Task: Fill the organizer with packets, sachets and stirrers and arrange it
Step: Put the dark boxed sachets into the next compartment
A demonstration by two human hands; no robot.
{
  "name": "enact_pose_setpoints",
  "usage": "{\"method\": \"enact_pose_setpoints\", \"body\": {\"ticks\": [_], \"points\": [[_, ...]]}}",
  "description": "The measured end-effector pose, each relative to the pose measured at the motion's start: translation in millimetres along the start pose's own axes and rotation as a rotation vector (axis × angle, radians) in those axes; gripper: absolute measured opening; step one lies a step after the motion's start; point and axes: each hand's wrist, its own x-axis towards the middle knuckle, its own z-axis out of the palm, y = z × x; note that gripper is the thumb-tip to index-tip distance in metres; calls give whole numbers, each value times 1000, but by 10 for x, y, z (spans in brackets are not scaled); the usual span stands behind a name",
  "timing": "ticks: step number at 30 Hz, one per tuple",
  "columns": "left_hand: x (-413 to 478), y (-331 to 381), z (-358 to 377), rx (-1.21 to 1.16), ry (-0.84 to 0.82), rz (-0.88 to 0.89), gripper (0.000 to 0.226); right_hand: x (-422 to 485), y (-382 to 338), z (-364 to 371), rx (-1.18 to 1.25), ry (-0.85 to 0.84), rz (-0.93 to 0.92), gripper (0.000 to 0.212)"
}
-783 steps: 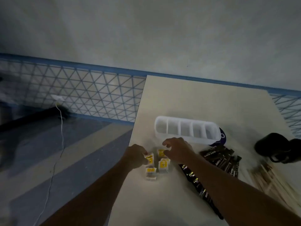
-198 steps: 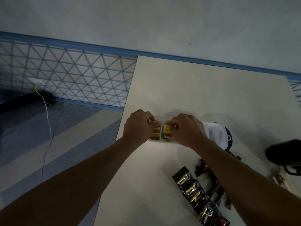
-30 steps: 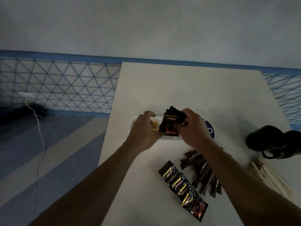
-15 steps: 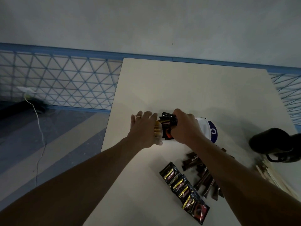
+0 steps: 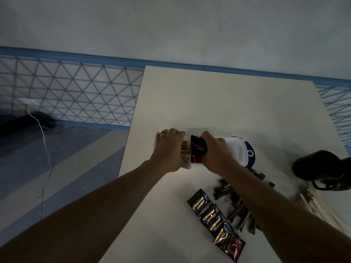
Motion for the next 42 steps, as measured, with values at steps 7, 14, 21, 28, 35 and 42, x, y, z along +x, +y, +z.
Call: {"method": "enact_pose_setpoints", "body": {"ticks": [7,14,21,28,35,42], "points": [[-5,-12,0,2,7,10,108,61,27,-31,-139,60,-90,62],[-18,-6,-13,0,14,10,106,166,-4,-7,-374,37,-111,95],[-12,-2,-11,-7,22,2,107,265,2,67,-473,33,-69,73],[-14,1,-21,-28,14,-3,107,291,10,67,-511,42,-80,59],[-16,2,-7,-29,10,-13,110,275,69,52,-459,42,-147,62],[-34,21,-35,-16,3,-18,109,276,117,57,-417,51,-169,75]]}}
